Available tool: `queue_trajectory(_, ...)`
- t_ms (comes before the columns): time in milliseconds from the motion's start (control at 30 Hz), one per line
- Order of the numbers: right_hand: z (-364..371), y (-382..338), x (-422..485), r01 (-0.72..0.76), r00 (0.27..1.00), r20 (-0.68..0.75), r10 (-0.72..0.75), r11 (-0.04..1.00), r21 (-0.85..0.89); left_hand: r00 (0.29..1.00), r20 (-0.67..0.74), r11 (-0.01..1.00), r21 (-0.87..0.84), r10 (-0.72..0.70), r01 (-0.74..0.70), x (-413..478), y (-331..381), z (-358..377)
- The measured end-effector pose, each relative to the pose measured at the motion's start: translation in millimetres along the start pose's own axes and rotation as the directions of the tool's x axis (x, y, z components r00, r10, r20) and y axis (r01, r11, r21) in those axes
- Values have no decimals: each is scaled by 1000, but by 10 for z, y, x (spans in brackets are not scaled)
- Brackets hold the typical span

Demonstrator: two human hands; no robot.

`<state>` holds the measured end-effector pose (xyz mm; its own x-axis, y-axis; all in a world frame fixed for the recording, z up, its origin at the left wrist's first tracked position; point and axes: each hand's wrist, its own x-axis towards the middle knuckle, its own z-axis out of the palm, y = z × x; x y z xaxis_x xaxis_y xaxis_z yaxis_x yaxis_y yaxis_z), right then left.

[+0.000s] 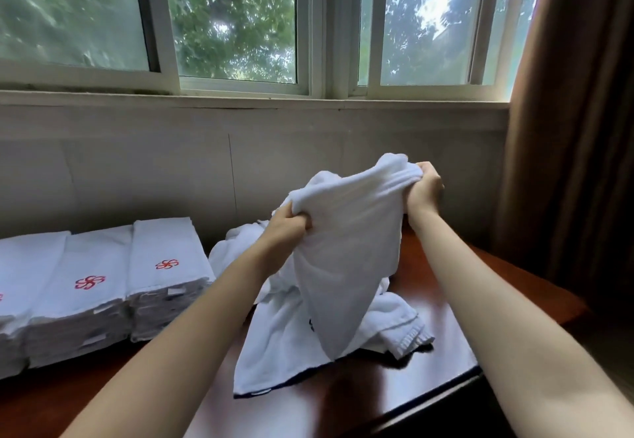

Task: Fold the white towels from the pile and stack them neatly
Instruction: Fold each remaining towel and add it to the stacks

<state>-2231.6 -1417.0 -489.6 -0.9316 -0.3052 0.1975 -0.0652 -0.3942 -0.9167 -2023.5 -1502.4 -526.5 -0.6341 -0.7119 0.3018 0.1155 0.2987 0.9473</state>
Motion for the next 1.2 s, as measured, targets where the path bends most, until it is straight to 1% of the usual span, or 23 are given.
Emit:
queue_trajectory(67, 183, -236, -52, 119, 991, 61, -120, 993, 16, 998, -64, 995, -97, -17, 11, 65, 36, -71)
queue_trajectory(133, 382, -453, -91, 281, 955, 110, -274, 959, -48, 996, -88, 989, -150, -14, 1, 125, 64, -144)
queue_trajectory(233, 573, -862, -134, 540, 841, 113, -528, 819, -193, 996, -81, 994, -101, 33, -41, 178, 100, -168)
queue_trajectory(300, 635, -1224, -211, 607, 794, 77, -602, 784, -131, 997, -72, 993, -114, 31, -39, 165, 147, -157)
queue_trajectory(367, 671, -1494, -285, 561, 816, 136, -563, 826, 52, 999, -42, 982, -191, -1, -8, 137, 151, -185)
queue_trajectory(400, 694, -1531, -315, 547, 813, 200, -547, 835, 60, 1000, -3, 976, -219, -13, 12, 122, 127, -206)
queue_trajectory(433, 723, -1505, -375, 524, 814, 289, -504, 852, 7, 998, 52, 972, -232, -26, 37, 98, 95, -223)
queue_trajectory(500, 785, -1288, -505, 534, 772, 502, -389, 826, -181, 985, 157, 970, -222, -65, 99, 0, 69, -207)
queue_trajectory(567, 807, -956, -636, 561, 752, 575, -323, 772, -299, 968, 243, 980, -163, -68, 110, -130, 66, -147)
queue_trajectory(633, 800, -729, -826, 511, 734, 619, -280, 828, -231, 955, 291, 992, -98, -53, 85, -246, 97, -110)
queue_trajectory(667, 810, -676, -922, 477, 720, 640, -266, 861, -179, 957, 285, 996, -54, -52, 71, -303, 121, -116)
queue_trajectory(700, 827, -658, -990, 446, 704, 664, -254, 885, -134, 965, 256, 998, -20, -56, 63, -345, 145, -140)
queue_trajectory(767, 867, -711, -1103, 404, 662, 709, -245, 913, -62, 990, 132, 999, 2, -45, 45, -400, 206, -219)
queue_trajectory(833, 899, -808, -1210, 371, 629, 728, -271, 928, 25, 998, -46, 999, 20, 51, -50, -452, 327, -341)
queue_trajectory(900, 936, -835, -1260, 366, 630, 724, -282, 930, 44, 958, -241, 988, 32, 156, -152, -501, 479, -533)
queue_trajectory(933, 962, -810, -1267, 363, 641, 722, -260, 932, 13, 926, -335, 983, 4, 175, -184, -531, 557, -648)
queue_trajectory(967, 980, -760, -1275, 340, 651, 732, -201, 940, -43, 891, -424, 980, -41, 159, -195, -559, 623, -768)
queue_trajectory(1000, 986, -670, -1291, 302, 654, 749, -109, 945, -127, 850, -518, 979, -102, 101, -178, -579, 677, -892)
queue_trajectory(1033, 985, -554, -1327, 265, 636, 772, -2, 940, -216, 804, -594, 973, -175, 16, -148, -601, 724, -1021)
queue_trajectory(1067, 979, -416, -1398, 234, 578, 809, 107, 928, -289, 763, -641, 961, -256, -85, -108, -624, 759, -1152)
queue_trajectory(1100, 968, -266, -1490, 211, 482, 850, 215, 913, -350, 727, -663, 937, -341, -177, -82, -641, 778, -1282)
queue_trajectory(1133, 968, -96, -1607, 208, 362, 878, 312, 892, -402, 707, -666, 913, -401, -240, -68, -662, 785, -1416)
queue_trajectory(1200, 993, 234, -1904, 174, 131, 893, 431, 877, -449, 692, -660, 910, -414, -294, -8, -728, 783, -1644)
